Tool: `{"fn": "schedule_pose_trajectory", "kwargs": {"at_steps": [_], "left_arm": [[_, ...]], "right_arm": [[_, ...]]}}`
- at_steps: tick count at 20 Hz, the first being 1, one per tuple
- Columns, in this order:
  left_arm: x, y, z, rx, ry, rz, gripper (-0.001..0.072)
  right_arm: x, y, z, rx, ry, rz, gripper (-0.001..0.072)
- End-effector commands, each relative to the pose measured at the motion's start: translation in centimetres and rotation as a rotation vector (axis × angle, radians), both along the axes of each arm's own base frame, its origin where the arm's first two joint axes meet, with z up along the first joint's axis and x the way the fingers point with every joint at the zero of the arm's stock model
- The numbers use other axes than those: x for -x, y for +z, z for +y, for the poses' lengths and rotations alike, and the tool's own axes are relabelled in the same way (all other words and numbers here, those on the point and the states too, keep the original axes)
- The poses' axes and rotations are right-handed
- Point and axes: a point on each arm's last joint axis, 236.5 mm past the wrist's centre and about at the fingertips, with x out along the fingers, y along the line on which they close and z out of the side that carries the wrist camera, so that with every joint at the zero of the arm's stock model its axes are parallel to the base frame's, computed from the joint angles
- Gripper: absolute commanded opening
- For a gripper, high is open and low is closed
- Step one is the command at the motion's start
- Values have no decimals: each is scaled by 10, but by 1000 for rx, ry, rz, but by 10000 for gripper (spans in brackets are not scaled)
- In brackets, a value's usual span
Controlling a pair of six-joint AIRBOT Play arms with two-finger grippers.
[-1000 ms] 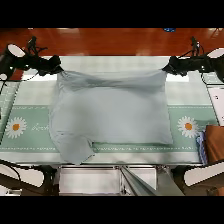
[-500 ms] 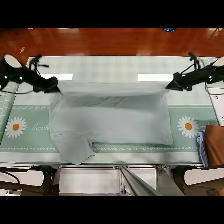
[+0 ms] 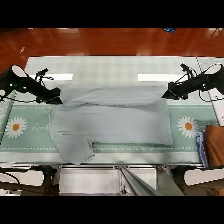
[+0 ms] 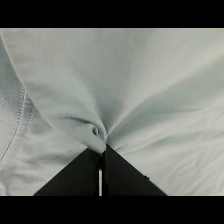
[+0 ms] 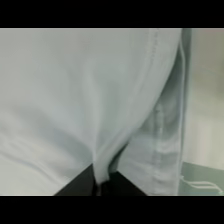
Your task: Fold the shirts.
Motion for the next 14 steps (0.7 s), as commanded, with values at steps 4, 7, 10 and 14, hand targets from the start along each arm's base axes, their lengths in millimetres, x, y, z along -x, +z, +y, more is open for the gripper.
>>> {"fn": "schedule_pose_trajectory", "kwargs": {"at_steps": [4, 7, 10, 14], "left_arm": [[23, 16, 4, 27, -25, 73, 510], [50, 27, 31, 19, 69, 57, 510], [118, 13, 57, 56, 260, 121, 510], [175, -2, 60, 193, 603, 167, 510]], "right_arm": [[18, 8, -24, 38, -54, 74, 408], [40, 28, -56, 89, -111, 48, 408], [78, 25, -55, 72, -231, -3, 408], [110, 24, -10, -61, -283, -85, 408]]}}
